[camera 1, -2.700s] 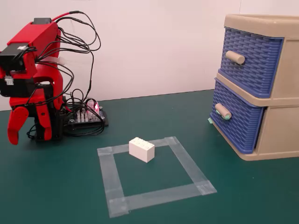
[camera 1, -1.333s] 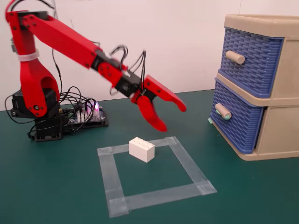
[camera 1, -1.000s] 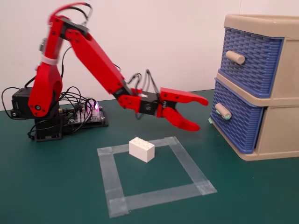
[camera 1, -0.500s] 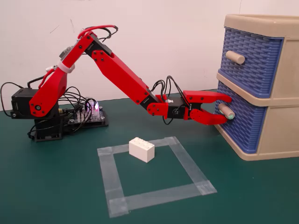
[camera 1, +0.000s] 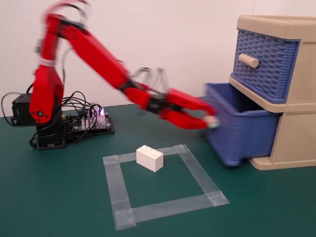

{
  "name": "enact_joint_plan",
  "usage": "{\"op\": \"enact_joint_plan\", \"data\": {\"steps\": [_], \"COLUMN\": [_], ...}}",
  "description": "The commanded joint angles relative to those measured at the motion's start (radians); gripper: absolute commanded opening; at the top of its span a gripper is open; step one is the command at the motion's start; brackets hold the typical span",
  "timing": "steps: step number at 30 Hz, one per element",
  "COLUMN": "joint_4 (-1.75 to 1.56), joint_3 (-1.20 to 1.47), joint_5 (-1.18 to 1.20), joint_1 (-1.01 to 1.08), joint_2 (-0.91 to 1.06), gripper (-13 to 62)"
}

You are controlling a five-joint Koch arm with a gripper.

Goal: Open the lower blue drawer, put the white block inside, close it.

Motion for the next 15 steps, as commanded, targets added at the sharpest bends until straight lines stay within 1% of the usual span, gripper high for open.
{"op": "enact_joint_plan", "data": {"steps": [1,4,5,6,7,8,9,10,12,15], "joint_4": [0.014,0.017,0.017,0.018,0.020,0.023,0.025,0.031,0.094,0.373], "joint_3": [0.123,0.273,0.287,0.285,0.285,0.284,0.284,0.291,0.288,0.249], "joint_5": [0.067,0.067,0.067,0.066,0.064,0.061,0.060,0.060,0.054,-0.018], "joint_1": [-0.003,0.023,0.023,0.020,0.018,0.017,0.018,0.018,0.017,0.023], "joint_2": [0.181,0.342,0.367,0.371,0.371,0.373,0.383,0.391,0.463,0.627], "gripper": [-8.0,-7.6,-5.9,1.0,11.9,25.8,32.9,34.5,34.5,34.2]}}
